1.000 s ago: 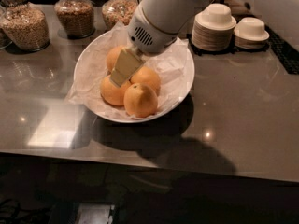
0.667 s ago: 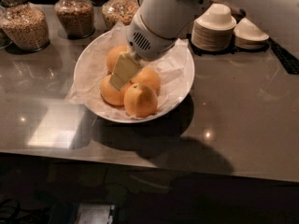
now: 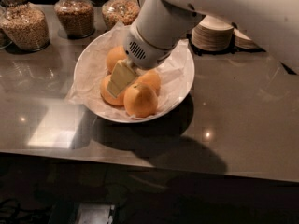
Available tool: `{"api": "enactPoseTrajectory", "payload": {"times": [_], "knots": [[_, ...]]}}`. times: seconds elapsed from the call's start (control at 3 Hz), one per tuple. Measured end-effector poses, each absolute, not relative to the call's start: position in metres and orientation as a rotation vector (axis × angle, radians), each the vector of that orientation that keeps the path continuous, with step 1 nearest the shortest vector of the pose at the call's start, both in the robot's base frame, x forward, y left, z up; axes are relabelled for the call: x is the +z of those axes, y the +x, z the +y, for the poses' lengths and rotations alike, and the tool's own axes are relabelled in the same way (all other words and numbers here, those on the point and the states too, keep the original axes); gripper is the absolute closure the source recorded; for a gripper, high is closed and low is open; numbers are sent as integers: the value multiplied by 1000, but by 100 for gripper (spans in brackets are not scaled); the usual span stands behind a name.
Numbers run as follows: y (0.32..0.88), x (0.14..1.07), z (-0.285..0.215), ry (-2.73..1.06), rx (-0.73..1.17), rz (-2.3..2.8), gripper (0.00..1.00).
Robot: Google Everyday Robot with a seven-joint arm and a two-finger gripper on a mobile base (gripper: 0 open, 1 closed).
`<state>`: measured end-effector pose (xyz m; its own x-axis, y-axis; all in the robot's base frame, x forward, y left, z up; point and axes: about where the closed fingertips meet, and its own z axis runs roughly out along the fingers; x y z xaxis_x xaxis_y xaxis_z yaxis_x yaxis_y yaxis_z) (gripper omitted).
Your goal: Pick orange from white bowl
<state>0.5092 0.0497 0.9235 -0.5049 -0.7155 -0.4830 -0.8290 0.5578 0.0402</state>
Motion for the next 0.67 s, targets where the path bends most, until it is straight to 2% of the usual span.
{"api": "enactPoseTrajectory", "payload": {"times": [0.33,0.67], "knots": [[509,923,50,-1251,374,2382,10],[509,923,50,-1251,373,2383,19]]}}
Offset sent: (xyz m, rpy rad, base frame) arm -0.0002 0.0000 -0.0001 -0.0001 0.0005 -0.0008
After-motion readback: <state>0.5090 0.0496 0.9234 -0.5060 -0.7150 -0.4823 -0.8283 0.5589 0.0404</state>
